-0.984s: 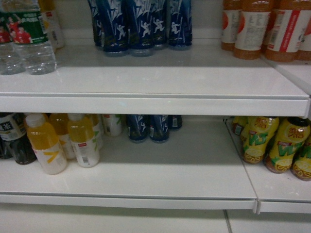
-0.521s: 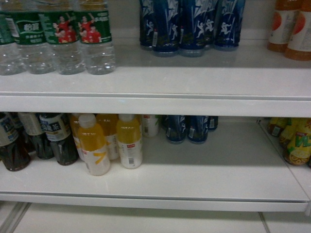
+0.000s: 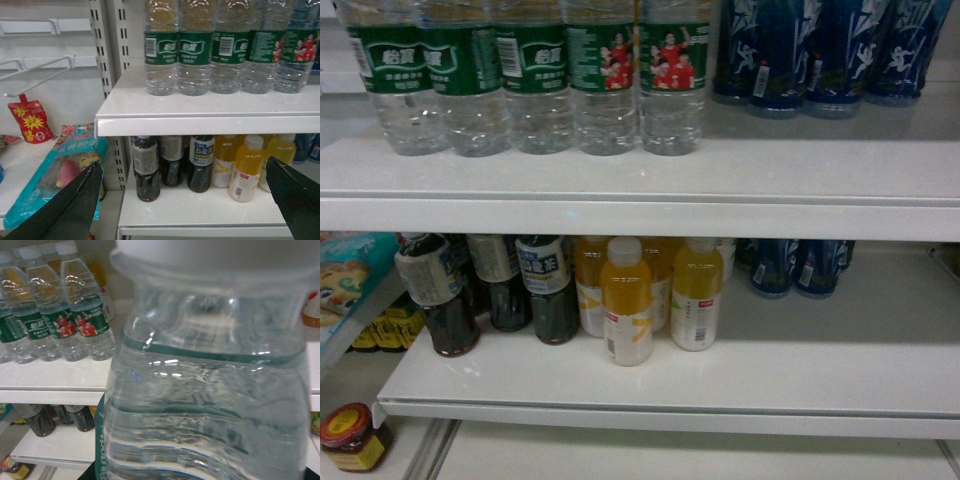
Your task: Move water from second to third shelf
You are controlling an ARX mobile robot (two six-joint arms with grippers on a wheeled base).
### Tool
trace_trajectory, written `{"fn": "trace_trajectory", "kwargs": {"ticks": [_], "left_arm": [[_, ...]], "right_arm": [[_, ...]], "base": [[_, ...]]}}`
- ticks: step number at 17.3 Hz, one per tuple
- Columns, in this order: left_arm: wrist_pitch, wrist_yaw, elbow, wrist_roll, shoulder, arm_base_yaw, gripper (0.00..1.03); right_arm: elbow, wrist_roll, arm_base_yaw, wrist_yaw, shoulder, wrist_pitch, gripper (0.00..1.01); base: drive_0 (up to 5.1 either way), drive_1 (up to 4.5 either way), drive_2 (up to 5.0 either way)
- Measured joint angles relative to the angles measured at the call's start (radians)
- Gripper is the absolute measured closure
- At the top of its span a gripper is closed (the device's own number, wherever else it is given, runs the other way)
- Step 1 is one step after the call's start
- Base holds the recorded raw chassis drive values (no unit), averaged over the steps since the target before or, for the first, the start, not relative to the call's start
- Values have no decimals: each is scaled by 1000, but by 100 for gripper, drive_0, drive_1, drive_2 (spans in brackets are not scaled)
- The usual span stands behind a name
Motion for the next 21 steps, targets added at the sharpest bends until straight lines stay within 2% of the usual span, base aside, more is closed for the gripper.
{"fn": "trace_trajectory", "kwargs": {"ticks": [14,18,21], "left_arm": [[-4,0,0,0,0,0,5],[-2,-2,0,0,0,0,5],[-3,-3,0,0,0,0,5]], "right_arm": [[0,0,0,0,0,4,59],[0,1,6,-13,0,0,59],[0,0,4,-4,0,-1,59]], "base": [[-494,249,249],[0,0,0],[0,0,0]]}}
